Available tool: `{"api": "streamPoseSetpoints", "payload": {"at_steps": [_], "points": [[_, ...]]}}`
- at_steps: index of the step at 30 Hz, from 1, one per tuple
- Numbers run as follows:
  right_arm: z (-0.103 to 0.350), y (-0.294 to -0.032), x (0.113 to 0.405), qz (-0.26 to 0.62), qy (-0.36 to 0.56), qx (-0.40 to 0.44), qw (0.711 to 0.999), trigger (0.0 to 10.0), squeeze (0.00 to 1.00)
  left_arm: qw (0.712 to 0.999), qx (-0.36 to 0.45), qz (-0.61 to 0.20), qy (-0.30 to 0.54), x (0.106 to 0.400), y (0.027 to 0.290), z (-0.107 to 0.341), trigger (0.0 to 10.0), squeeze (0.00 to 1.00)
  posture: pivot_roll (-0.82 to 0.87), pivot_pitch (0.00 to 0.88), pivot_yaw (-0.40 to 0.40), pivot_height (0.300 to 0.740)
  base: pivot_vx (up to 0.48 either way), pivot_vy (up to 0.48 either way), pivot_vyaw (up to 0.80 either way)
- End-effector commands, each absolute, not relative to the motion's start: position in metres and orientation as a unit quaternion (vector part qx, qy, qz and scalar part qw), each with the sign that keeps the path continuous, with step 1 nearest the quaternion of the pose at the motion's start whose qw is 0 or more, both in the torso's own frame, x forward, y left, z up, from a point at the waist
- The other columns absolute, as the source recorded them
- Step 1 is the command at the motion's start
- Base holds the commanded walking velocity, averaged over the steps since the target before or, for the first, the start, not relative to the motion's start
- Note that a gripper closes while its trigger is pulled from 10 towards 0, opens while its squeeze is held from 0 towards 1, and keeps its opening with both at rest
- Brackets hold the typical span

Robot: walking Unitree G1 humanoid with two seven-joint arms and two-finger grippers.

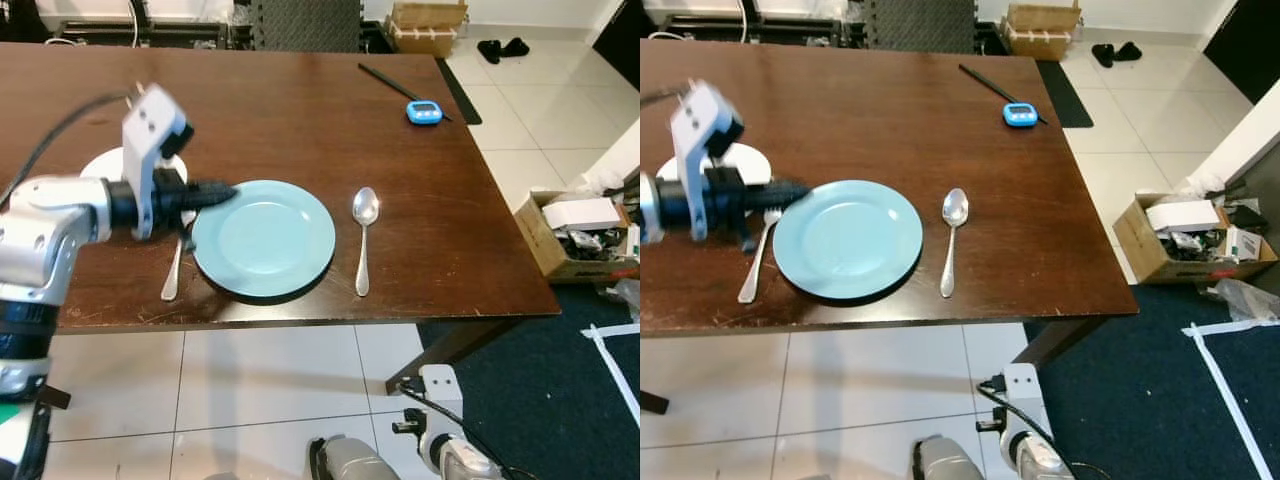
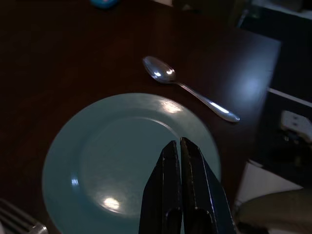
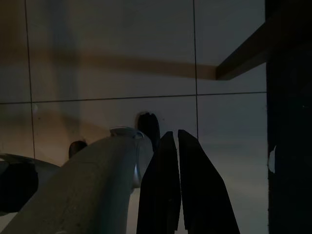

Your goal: Setting the table

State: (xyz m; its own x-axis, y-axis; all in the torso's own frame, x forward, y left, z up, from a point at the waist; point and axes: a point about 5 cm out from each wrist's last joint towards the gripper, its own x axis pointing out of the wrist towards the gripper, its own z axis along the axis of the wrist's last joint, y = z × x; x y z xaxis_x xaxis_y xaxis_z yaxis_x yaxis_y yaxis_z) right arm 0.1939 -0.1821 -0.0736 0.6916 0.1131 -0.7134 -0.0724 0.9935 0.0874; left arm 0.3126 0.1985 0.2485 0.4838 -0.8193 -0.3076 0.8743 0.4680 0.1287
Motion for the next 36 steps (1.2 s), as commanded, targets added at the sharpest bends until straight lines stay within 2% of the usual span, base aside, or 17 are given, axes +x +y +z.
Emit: {"api": "streamPoseSetpoints", "payload": {"at_steps": [1, 5, 15, 18, 19, 21, 22, 27, 29, 30, 31, 32, 33, 34, 35, 36], "points": [[-0.078, -0.183, 0.186, 0.040, 0.400, 0.034, 0.915, 10.0, 0.00, 0.842, 0.139, -0.509, 0.113, 0.308, 0.198, 0.246, 0.0, 0.00, 0.07, 0.069, 0.003, 0.740, 0.000, 0.000, 0.00], [-0.079, -0.182, 0.184, 0.040, 0.401, 0.035, 0.914, 10.0, 0.00, 0.839, 0.146, -0.509, 0.129, 0.304, 0.202, 0.243, 0.0, 0.00, 0.07, 0.072, 0.006, 0.740, 0.000, 0.000, 0.00], [-0.078, -0.181, 0.186, 0.040, 0.400, 0.036, 0.915, 10.0, 0.00, 0.867, 0.163, -0.458, 0.110, 0.312, 0.212, 0.250, 0.0, 0.00, 0.07, 0.075, 0.002, 0.740, 0.000, 0.000, 0.00], [-0.078, -0.183, 0.185, 0.040, 0.401, 0.034, 0.915, 10.0, 0.00, 0.865, 0.164, -0.461, 0.113, 0.309, 0.213, 0.251, 0.0, 0.00, 0.07, 0.075, -0.002, 0.740, 0.000, 0.000, 0.00], [-0.078, -0.183, 0.185, 0.040, 0.401, 0.033, 0.915, 10.0, 0.00, 0.863, 0.164, -0.463, 0.116, 0.308, 0.213, 0.251, 0.8, 0.00, 0.07, 0.075, -0.003, 0.740, 0.000, 0.000, 0.00], [-0.078, -0.184, 0.184, 0.040, 0.402, 0.032, 0.914, 10.0, 0.00, 0.860, 0.164, -0.468, 0.120, 0.305, 0.213, 0.249, 0.7, 0.00, 0.07, 0.074, -0.005, 0.740, 0.000, 0.000, 0.00], [-0.078, -0.185, 0.184, 0.040, 0.402, 0.031, 0.914, 10.0, 0.00, 0.859, 0.162, -0.469, 0.122, 0.304, 0.213, 0.249, 0.0, 0.00, 0.07, 0.074, -0.005, 0.740, 0.000, 0.000, 0.00], [-0.079, -0.185, 0.184, 0.041, 0.402, 0.030, 0.914, 10.0, 0.00, 0.850, 0.154, -0.485, 0.132, 0.298, 0.213, 0.247, 0.0, 0.00, 0.06, 0.075, -0.007, 0.740, 0.000, 0.000, 0.00], [-0.079, -0.185, 0.184, 0.041, 0.402, 0.030, 0.914, 10.0, 0.00, 0.855, 0.174, -0.470, 0.132, 0.300, 0.215, 0.246, 0.0, 0.00, 0.07, 0.075, -0.008, 0.740, 0.000, 0.000, 0.00], [-0.079, -0.185, 0.184, 0.041, 0.402, 0.030, 0.914, 10.0, 0.00, 0.875, 0.206, -0.421, 0.121, 0.310, 0.221, 0.246, 4.9, 0.00, 0.07, 0.076, -0.011, 0.740, 0.000, 0.000, 0.00], [-0.079, -0.185, 0.184, 0.041, 0.402, 0.030, 0.914, 10.0, 0.00, 0.889, 0.216, -0.389, 0.111, 0.317, 0.225, 0.247, 8.9, 0.00, 0.07, 0.076, -0.013, 0.740, 0.000, 0.000, 0.00], [-0.079, -0.185, 0.184, 0.041, 0.402, 0.030, 0.914, 10.0, 0.00, 0.889, 0.216, -0.389, 0.111, 0.317, 0.225, 0.247, 8.9, 0.00, 0.07, 0.076, -0.013, 0.740, 0.000, 0.000, 0.00], [-0.079, -0.185, 0.184, 0.042, 0.403, 0.030, 0.914, 10.0, 0.00, 0.900, 0.223, -0.360, 0.100, 0.324, 0.228, 0.249, 10.0, 0.00, 0.07, 0.077, -0.014, 0.740, 0.000, 0.000, 0.00], [-0.079, -0.183, 0.185, 0.044, 0.403, 0.030, 0.914, 10.0, 0.00, 0.925, 0.228, -0.296, 0.074, 0.335, 0.234, 0.253, 10.0, 0.00, 0.07, 0.077, -0.015, 0.740, 0.000, 0.000, 0.00], [-0.079, -0.183, 0.185, 0.044, 0.403, 0.030, 0.914, 10.0, 0.00, 0.925, 0.228, -0.296, 0.074, 0.335, 0.234, 0.253, 10.0, 0.00, 0.07, 0.077, -0.015, 0.740, 0.000, 0.000, 0.00], [-0.078, -0.183, 0.185, 0.045, 0.403, 0.030, 0.914, 10.0, 0.00, 0.940, 0.226, -0.249, 0.064, 0.342, 0.238, 0.255, 10.0, 0.00, 0.07, 0.078, -0.013, 0.740, 0.000, 0.000, 0.00]]}}
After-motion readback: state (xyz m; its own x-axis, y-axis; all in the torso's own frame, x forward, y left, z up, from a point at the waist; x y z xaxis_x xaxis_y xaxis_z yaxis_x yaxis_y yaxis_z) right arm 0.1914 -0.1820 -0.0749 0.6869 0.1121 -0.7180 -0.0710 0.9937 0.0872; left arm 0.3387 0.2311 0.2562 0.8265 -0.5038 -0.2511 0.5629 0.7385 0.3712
